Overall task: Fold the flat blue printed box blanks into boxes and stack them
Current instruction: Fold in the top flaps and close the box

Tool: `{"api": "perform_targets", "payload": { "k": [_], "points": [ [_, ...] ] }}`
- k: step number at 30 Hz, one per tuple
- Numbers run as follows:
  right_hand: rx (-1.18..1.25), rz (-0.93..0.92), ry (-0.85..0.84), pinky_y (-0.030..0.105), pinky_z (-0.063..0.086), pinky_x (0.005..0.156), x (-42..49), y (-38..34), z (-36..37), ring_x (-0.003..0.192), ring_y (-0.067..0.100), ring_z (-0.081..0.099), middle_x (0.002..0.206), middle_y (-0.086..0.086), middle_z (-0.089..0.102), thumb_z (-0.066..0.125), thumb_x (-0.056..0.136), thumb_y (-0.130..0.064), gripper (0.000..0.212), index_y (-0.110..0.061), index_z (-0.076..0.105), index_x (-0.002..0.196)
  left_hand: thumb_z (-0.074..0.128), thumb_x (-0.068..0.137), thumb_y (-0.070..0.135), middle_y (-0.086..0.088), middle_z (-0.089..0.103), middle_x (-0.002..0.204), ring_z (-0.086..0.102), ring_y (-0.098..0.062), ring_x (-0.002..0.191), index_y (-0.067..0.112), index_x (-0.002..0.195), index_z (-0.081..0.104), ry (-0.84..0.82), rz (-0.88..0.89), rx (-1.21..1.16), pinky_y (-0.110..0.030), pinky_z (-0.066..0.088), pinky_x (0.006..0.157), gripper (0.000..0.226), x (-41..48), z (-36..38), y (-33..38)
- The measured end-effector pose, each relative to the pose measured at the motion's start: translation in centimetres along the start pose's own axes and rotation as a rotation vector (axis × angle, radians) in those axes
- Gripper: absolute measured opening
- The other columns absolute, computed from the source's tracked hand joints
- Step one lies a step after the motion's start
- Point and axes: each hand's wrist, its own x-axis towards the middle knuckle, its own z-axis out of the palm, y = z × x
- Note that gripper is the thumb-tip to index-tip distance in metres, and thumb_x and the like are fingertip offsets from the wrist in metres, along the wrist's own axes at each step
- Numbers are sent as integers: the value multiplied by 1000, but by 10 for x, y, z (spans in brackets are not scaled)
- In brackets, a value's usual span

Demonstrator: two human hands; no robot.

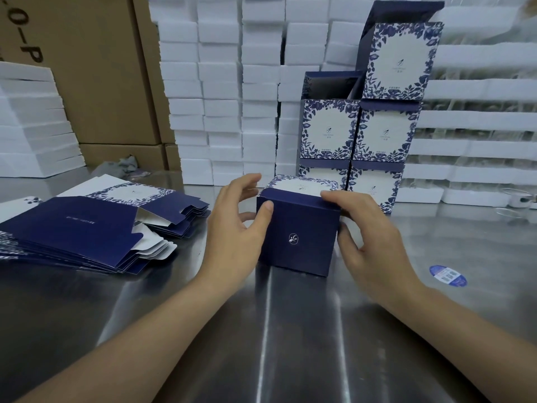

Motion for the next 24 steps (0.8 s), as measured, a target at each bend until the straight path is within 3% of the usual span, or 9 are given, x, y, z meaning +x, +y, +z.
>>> {"api": "perform_targets", "payload": {
  "k": [6, 9, 12, 14, 16, 20, 24],
  "points": [
    [-12, -115, 0, 19, 37, 112, -2, -12, 1, 130, 4, 52, 136, 2, 58, 68, 94, 9, 56, -15, 57, 144, 55, 105, 7, 19, 69, 125, 60, 1, 122, 30, 132, 62, 88, -24, -37, -19, 52, 94, 36, 3, 0, 12],
    [-71, -245, 13, 32, 42, 114, -1, -19, 5, 131, 21, 56, 141, 7, 58, 74, 94, -6, 56, -20, 55, 145, 48, 98, 7, 19, 68, 124, 60, -5, 124, 31, 131, 60, 118, 66, 22, -32, 51, 100, 43, 3, -2, 27],
    [-170, -346, 19, 50, 39, 117, -1, -25, 8, 146, 31, 46, 156, 9, 49, 83, 85, -22, 69, -28, 52, 146, 46, 87, 5, 18, 70, 120, 61, -17, 126, 32, 130, 60, 78, 216, 145, -51, 40, 110, 53, -1, -3, 43],
    [-219, -361, 13, 59, 29, 121, -2, -28, 10, 155, 36, 33, 165, 12, 36, 87, 79, -34, 82, -35, 47, 150, 45, 82, 2, 19, 68, 120, 61, -20, 125, 29, 131, 60, 10, 337, 208, -52, 38, 109, 58, -6, -1, 49],
    [-222, -346, -6, 64, 25, 121, -1, -32, 11, 158, 38, 28, 170, 16, 27, 87, 76, -43, 91, -39, 40, 153, 44, 80, -5, 16, 66, 123, 62, -23, 126, 25, 133, 61, -92, 381, 129, -53, 44, 108, 63, -9, 2, 50],
    [-210, -208, 17, 61, 34, 113, -1, -37, 8, 154, 30, 35, 171, 7, 25, 82, 73, -52, 94, -41, 35, 154, 53, 93, -2, 9, 62, 138, 59, -25, 134, 26, 144, 54, -233, 296, -52, -44, 48, 112, 58, -8, 8, 49],
    [-58, 233, 122, 46, 35, 120, -1, -39, 10, 155, 10, 28, 170, -11, 20, 76, 69, -64, 94, -44, 38, 153, 75, 94, 25, 14, 54, 141, 52, -12, 138, 30, 131, 66, -193, 273, 189, -23, 41, 113, 38, -10, 10, 38]
  ]
}}
